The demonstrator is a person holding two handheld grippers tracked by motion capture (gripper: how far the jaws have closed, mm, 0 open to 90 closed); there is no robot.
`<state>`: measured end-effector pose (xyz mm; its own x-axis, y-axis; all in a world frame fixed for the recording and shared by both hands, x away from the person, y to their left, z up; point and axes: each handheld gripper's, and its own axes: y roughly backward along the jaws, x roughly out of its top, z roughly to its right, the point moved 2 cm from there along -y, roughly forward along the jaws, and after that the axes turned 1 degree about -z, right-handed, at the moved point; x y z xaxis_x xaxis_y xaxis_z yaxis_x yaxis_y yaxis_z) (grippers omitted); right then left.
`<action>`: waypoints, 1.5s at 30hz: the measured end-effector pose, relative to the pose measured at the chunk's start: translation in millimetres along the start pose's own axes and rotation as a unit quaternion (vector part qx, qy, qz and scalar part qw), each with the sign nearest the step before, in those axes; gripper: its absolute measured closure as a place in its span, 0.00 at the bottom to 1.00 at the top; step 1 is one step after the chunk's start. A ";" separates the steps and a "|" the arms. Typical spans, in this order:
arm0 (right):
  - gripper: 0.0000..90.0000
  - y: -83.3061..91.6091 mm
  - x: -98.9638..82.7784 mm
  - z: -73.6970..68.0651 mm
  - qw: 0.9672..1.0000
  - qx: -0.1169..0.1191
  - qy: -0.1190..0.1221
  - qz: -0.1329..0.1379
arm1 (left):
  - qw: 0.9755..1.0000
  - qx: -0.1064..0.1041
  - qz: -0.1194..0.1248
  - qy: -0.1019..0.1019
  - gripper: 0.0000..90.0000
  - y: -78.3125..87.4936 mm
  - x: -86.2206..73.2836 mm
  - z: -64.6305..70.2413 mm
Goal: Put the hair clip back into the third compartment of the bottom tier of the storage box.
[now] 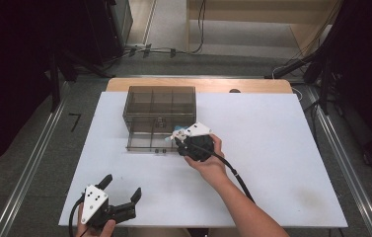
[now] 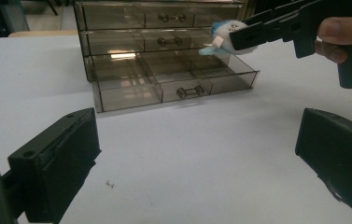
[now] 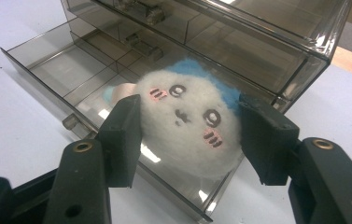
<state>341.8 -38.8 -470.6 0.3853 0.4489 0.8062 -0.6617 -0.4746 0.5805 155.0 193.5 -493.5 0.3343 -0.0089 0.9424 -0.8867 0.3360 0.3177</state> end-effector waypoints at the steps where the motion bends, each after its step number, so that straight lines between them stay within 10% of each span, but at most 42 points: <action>1: 0.45 -0.9 -0.3 -0.4 1.000 0.001 -0.001 -0.001 | 1.000 0.000 0.000 0.000 0.00 0.0 -0.1 0.0; 23: 0.43 -12.0 -5.4 -3.2 1.000 0.003 -0.004 -0.019 | 1.000 -0.001 -0.001 0.000 0.00 -0.3 -0.2 -0.1; 45: 0.14 3.9 -0.5 1.6 1.000 0.012 -0.020 -0.012 | 1.000 -0.001 -0.002 -0.002 0.00 -0.8 -0.5 0.5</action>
<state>340.1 -42.2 -468.5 0.4266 0.4307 0.7953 -0.6357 -0.4827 0.6024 155.4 192.8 -494.2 0.3377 -0.0133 0.9412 -0.8843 0.3380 0.3221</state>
